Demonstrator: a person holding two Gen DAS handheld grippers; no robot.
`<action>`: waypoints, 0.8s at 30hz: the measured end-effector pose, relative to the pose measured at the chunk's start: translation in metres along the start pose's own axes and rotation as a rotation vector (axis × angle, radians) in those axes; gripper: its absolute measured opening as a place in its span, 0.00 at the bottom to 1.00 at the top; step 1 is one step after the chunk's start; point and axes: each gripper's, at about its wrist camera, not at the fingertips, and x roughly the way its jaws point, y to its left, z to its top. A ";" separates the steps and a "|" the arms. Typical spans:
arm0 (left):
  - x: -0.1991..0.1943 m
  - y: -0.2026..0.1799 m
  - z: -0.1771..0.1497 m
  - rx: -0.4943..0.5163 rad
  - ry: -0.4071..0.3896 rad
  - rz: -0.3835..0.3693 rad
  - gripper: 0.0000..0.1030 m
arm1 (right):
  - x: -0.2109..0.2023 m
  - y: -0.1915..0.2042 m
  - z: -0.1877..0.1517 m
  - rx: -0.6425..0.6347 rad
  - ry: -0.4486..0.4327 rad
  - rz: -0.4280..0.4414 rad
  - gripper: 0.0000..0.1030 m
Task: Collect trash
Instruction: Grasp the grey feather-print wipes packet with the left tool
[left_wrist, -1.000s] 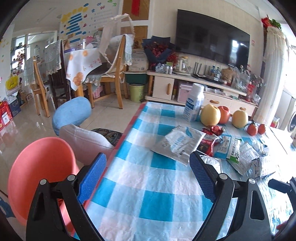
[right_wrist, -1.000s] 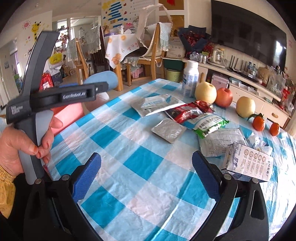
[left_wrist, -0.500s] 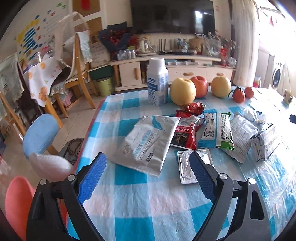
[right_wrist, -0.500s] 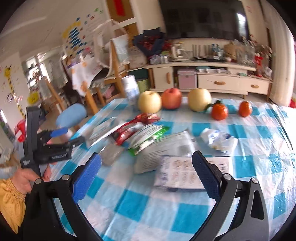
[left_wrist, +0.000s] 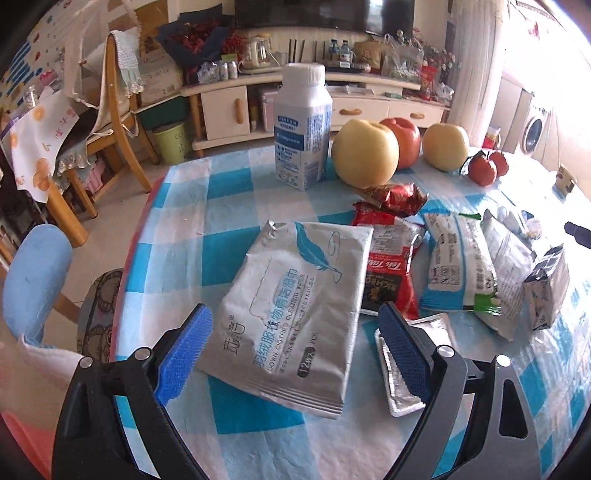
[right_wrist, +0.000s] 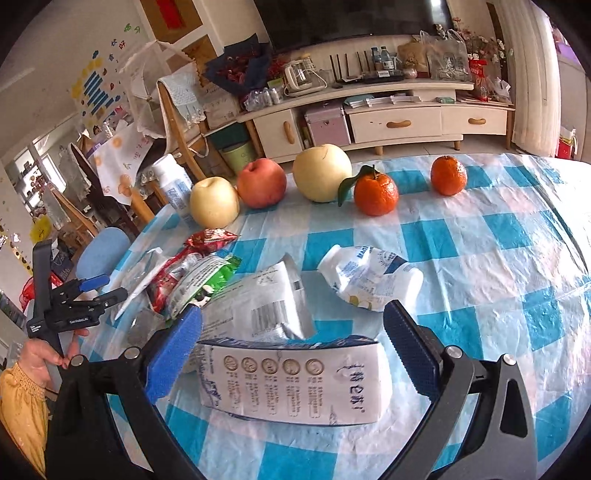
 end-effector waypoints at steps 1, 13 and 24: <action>0.004 0.002 0.000 -0.002 0.013 -0.012 0.88 | 0.004 -0.005 0.002 0.005 0.004 -0.012 0.96; 0.026 0.002 0.004 0.012 0.051 -0.035 0.88 | 0.046 -0.056 0.025 0.030 0.049 -0.026 0.96; 0.038 0.011 0.008 -0.050 0.058 -0.012 0.90 | 0.049 -0.060 0.023 0.031 0.060 -0.054 0.96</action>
